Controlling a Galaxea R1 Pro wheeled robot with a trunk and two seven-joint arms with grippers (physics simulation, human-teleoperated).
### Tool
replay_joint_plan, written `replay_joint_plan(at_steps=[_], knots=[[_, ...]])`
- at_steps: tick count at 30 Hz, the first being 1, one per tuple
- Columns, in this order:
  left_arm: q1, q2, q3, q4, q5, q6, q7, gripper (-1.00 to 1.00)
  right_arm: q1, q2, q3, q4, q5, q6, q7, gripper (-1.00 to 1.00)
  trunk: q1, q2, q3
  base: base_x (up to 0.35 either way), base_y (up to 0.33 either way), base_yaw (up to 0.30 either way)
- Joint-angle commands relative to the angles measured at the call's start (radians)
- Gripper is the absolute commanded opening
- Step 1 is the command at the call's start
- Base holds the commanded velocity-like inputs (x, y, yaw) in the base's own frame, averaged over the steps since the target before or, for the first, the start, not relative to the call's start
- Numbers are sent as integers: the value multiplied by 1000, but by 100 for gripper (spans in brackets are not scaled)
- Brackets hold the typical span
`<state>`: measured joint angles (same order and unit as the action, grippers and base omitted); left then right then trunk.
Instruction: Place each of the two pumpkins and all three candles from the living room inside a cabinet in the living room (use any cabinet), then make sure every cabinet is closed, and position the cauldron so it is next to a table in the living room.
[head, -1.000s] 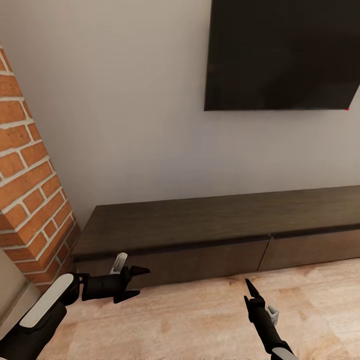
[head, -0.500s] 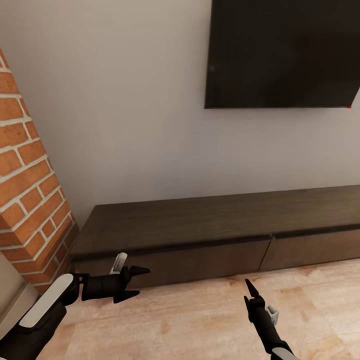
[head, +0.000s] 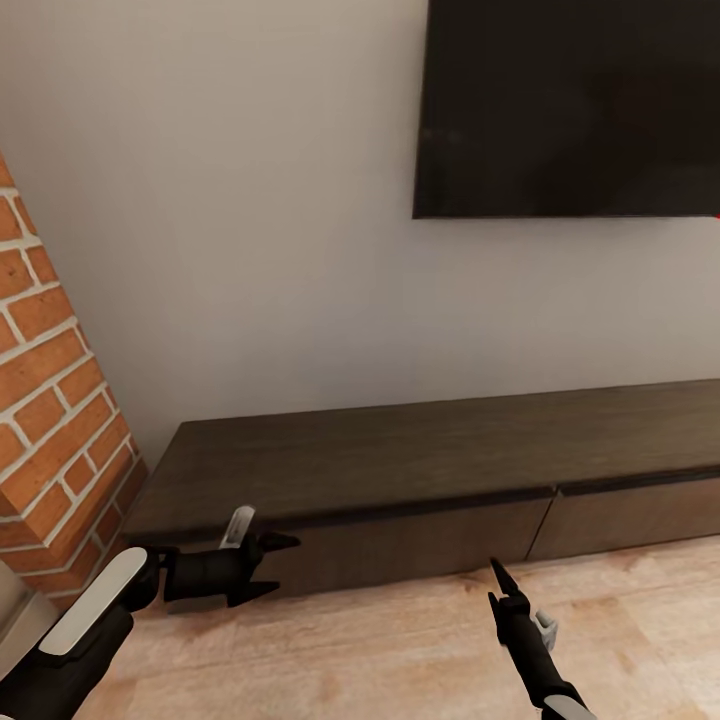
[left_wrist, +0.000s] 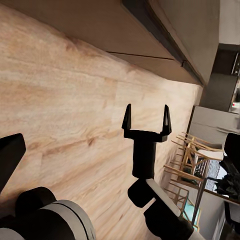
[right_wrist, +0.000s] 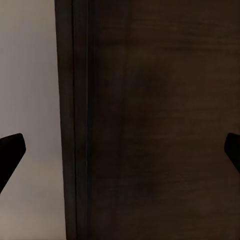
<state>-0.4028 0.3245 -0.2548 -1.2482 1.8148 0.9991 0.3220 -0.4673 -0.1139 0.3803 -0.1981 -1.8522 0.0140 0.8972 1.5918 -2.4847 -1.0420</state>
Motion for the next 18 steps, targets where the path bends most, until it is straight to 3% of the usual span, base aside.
replay_joint_plan(at_steps=[1,8,10,15,18], knots=[[-1,1,-1,-1,11,0,9,100,-1,0,8,0,-10,1,3,100,0,0,-1,56,0,0],[-1,0,-2,-3,11,1,9,100,-1,-1,8,0,-10,2,3,100,0,0,-1,89,0,0],[1,1,-19,-34,24,1,6,100,-1,-1,8,0,-10,1,3,100,0,0,-1,17,0,0],[43,6,-130,-209,154,0,3,100,-1,-1,8,0,-10,1,3,100,0,0,-1,4,0,0],[51,6,-189,-265,193,-1,3,100,-1,0,8,0,-9,1,2,100,0,0,-1,0,0,0]])
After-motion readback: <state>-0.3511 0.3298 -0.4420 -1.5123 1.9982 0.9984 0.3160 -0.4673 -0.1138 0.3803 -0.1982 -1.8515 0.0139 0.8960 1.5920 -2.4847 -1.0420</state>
